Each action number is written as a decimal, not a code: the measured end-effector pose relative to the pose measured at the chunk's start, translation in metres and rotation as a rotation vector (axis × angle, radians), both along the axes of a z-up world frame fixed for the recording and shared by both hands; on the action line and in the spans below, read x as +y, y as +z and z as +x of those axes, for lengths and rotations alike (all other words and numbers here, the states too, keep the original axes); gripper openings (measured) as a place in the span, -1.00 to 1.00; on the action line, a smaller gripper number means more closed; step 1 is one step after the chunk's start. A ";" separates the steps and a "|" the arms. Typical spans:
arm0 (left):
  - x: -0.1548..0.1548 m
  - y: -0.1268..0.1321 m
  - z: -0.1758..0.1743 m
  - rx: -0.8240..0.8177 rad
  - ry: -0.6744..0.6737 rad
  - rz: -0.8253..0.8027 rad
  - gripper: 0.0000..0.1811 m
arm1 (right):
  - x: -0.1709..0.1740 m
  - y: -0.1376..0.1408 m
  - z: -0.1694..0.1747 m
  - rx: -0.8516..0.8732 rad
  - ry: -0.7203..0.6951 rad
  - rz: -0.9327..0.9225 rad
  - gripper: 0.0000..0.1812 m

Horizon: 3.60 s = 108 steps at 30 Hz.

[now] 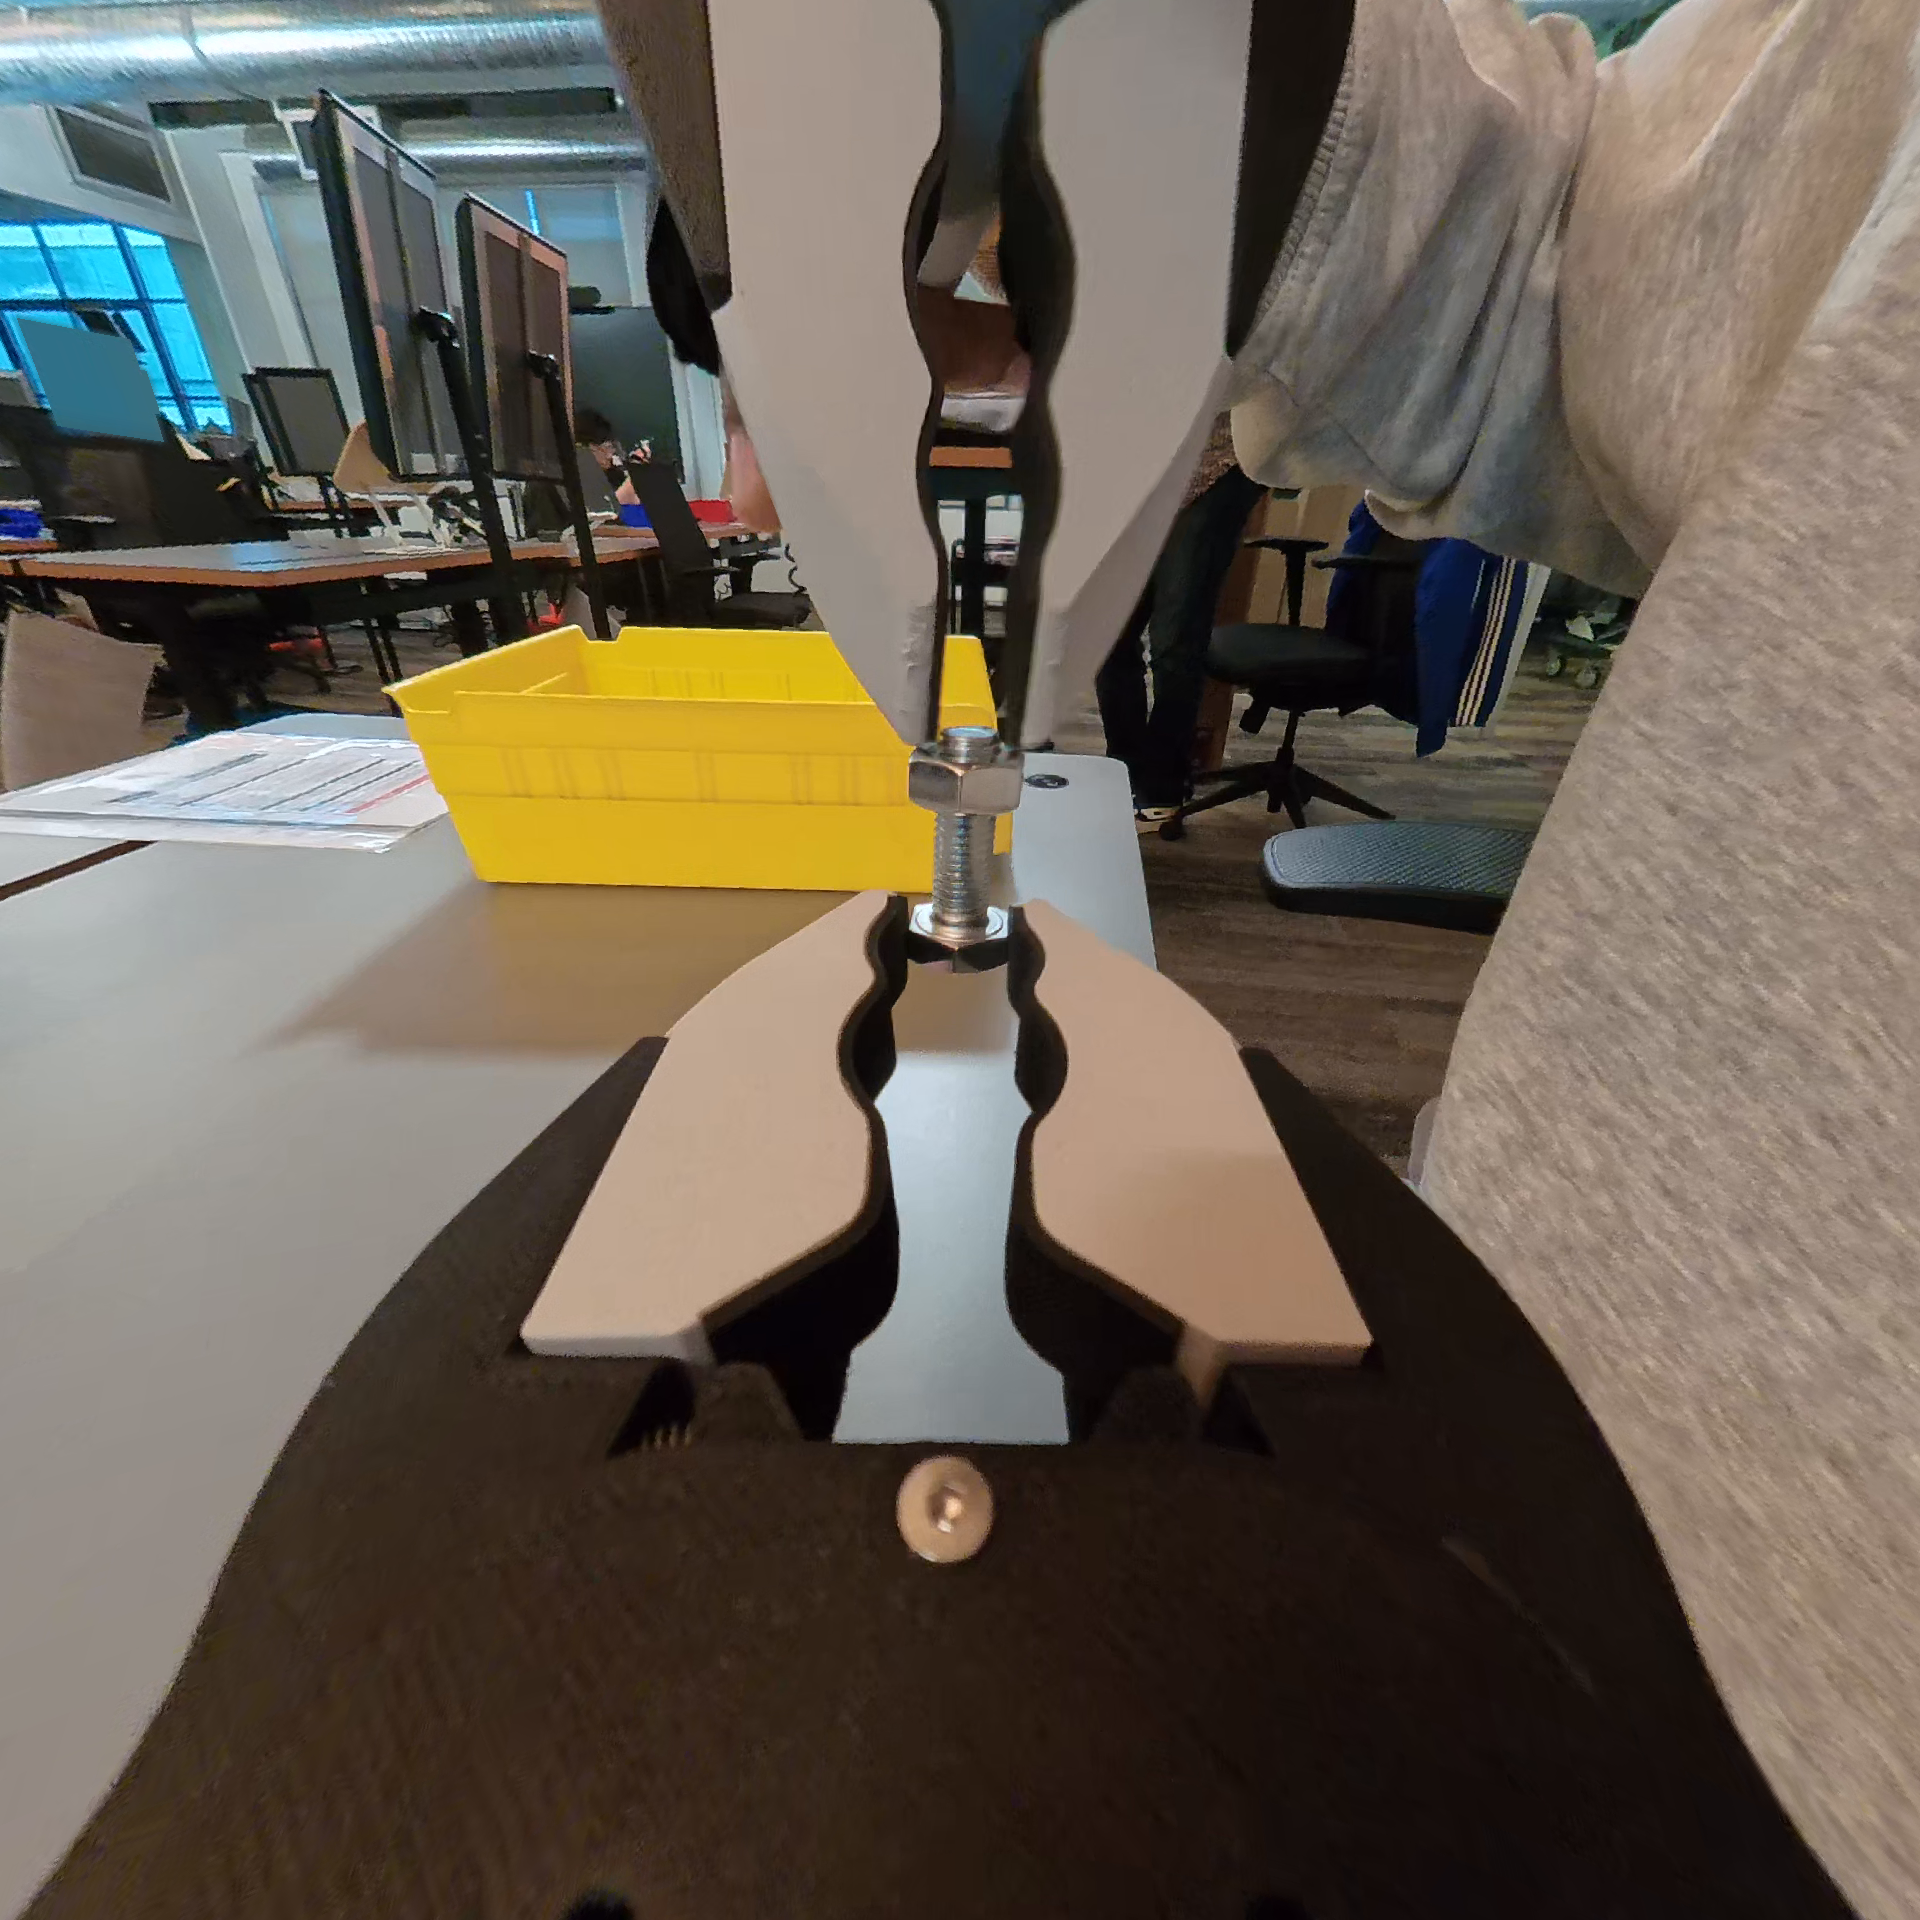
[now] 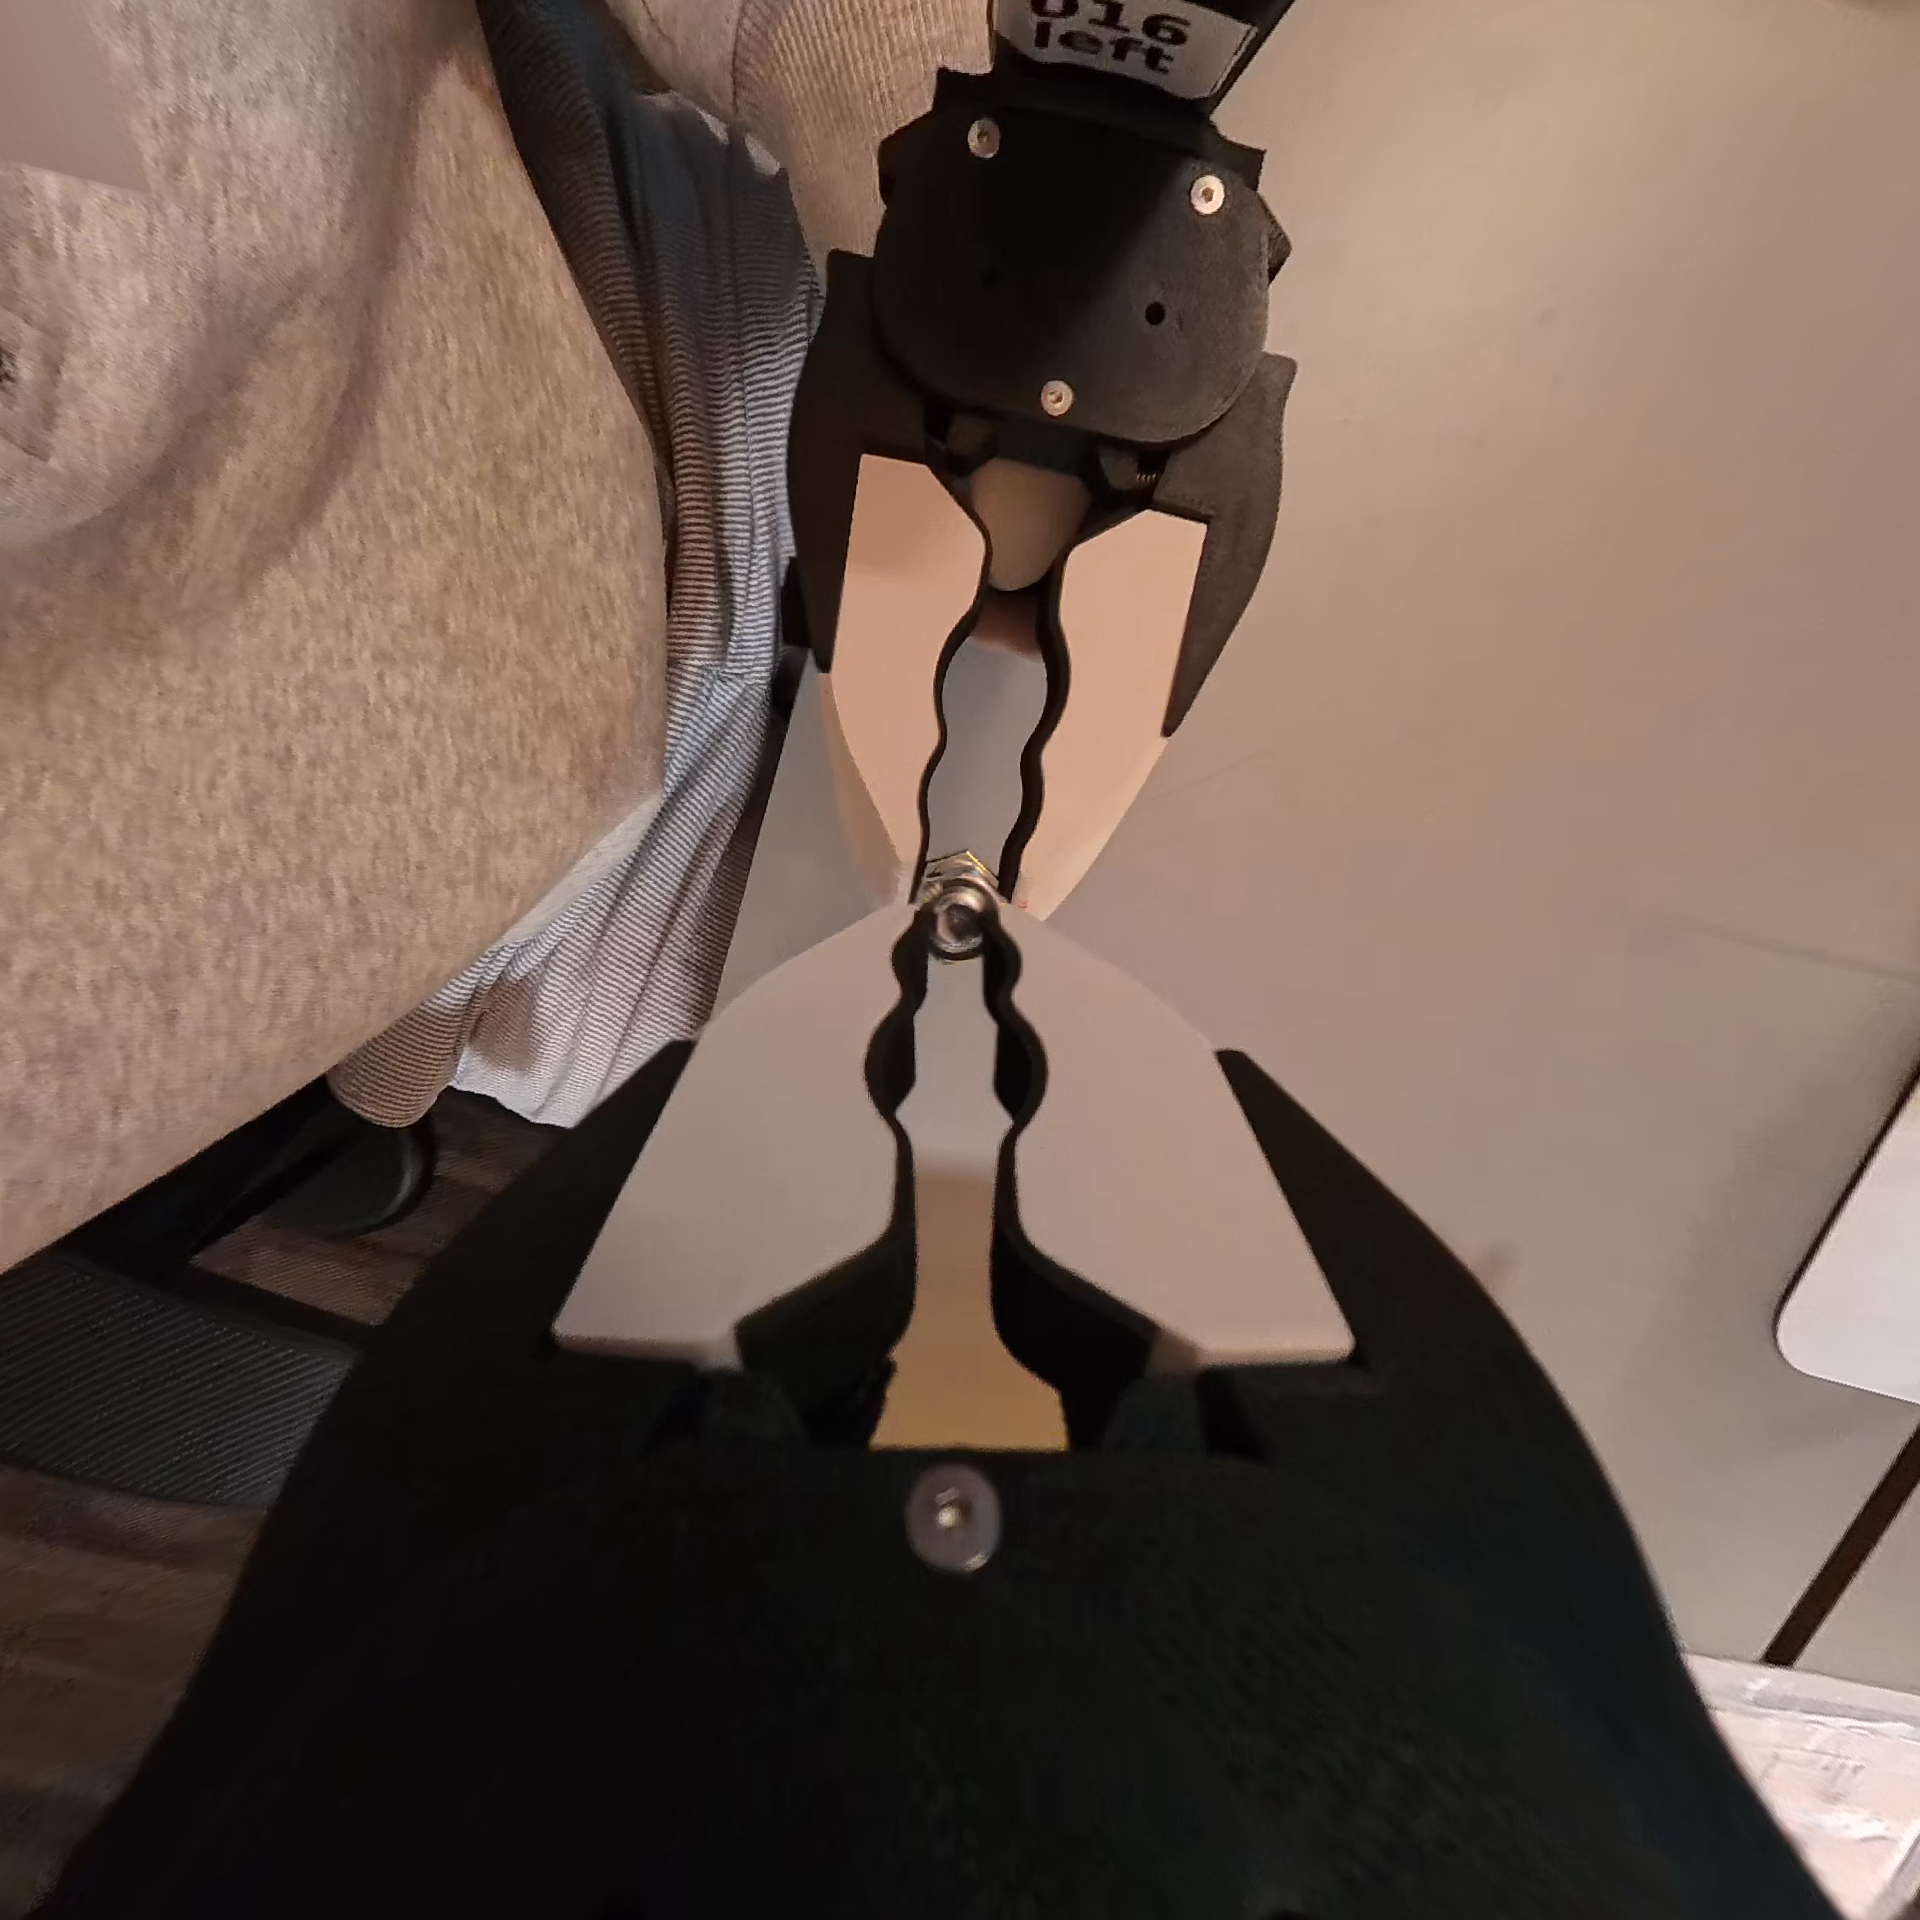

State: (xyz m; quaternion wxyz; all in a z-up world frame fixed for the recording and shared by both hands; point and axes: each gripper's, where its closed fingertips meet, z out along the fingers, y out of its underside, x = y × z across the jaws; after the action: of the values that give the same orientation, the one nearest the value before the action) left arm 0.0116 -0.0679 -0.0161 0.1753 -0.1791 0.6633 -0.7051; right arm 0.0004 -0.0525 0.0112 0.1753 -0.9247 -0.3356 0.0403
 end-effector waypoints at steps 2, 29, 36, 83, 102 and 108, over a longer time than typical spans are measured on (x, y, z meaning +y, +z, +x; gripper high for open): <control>0.001 0.002 0.001 0.014 0.000 -0.023 -0.79 | 0.001 -0.001 0.001 -0.015 0.008 0.019 -0.70; 0.011 0.008 0.010 0.063 0.033 -0.103 -0.79 | -0.006 0.000 -0.002 0.023 -0.007 0.021 -0.75; 0.005 0.002 0.007 0.047 0.030 -0.050 -0.79 | 0.003 -0.001 -0.013 -0.017 0.046 0.075 -0.66; 0.004 0.006 0.005 0.036 0.026 -0.060 -0.80 | 0.001 -0.010 0.005 -0.090 0.027 0.020 -0.67; 0.005 0.002 0.007 0.050 0.036 -0.049 -0.79 | -0.004 0.004 0.010 -0.034 -0.027 0.052 -0.86; 0.004 0.001 0.007 0.049 0.032 -0.043 -0.79 | 0.002 0.005 0.007 -0.029 -0.027 0.101 -0.86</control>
State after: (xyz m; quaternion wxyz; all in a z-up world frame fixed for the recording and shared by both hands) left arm 0.0185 -0.0639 -0.0154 0.1663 -0.2106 0.6492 -0.7117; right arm 0.0079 -0.0508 0.0165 0.2176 -0.9195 -0.3273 0.0076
